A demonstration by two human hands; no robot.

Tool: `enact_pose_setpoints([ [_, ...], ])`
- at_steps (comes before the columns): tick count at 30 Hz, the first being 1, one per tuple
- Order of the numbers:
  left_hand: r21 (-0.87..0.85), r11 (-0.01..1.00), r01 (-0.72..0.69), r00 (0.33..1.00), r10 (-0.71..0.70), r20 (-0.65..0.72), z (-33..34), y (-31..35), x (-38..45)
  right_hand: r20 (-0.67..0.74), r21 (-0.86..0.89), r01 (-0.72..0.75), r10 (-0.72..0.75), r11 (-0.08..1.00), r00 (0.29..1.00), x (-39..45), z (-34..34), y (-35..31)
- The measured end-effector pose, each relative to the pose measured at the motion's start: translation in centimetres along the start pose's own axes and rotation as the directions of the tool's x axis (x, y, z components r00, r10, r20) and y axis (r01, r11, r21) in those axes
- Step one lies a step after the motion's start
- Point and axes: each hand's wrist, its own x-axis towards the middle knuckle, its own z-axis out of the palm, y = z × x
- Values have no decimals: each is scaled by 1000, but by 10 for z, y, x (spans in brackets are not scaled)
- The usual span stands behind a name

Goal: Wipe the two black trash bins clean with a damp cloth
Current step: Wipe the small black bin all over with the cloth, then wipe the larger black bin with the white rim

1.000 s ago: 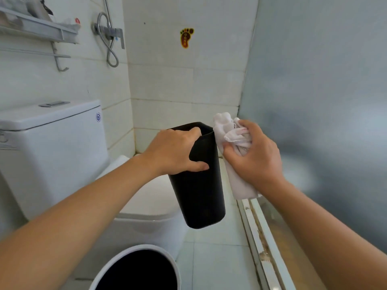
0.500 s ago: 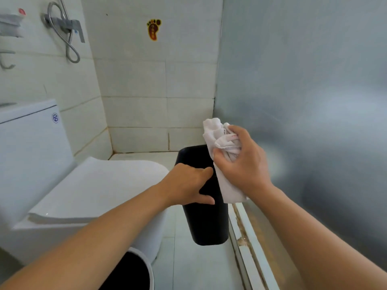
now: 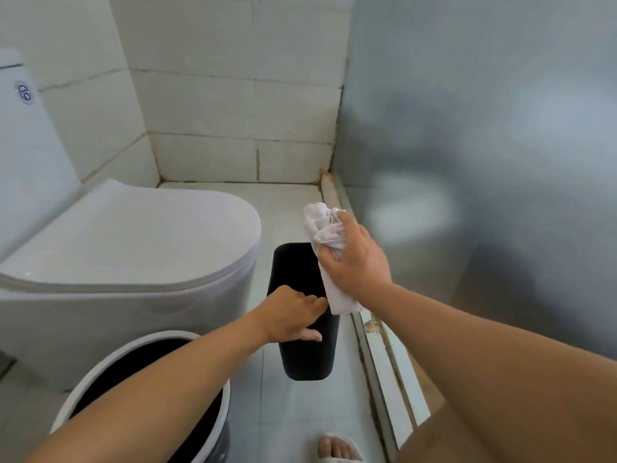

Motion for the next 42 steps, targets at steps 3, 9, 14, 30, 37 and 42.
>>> enact_pose_setpoints([
  [3, -45, 999, 22, 997, -19, 77, 22, 3, -6, 43, -34, -55, 56, 998, 997, -6, 18, 13],
  [9, -169, 980, 108, 980, -76, 186, 53, 4, -19, 73, -4, -194, 193, 981, 978, -33, 51, 44],
  [14, -208, 955, 212, 959, -162, 232, 67, 6, -26, 80, 21, -256, 253, 967, 964, -61, 79, 61],
  [30, -302, 898, 318, 938, -253, 236, 87, 36, -36, 85, 59, -420, 415, 905, 906, -105, 112, 92],
  [37, -376, 865, 331, 931, -236, 277, 77, 33, -53, 89, 78, -440, 433, 895, 897, -107, 113, 83],
  [42, -416, 858, 301, 953, -260, 154, 43, 5, -85, 66, 126, -365, 359, 923, 931, -93, 107, 61],
])
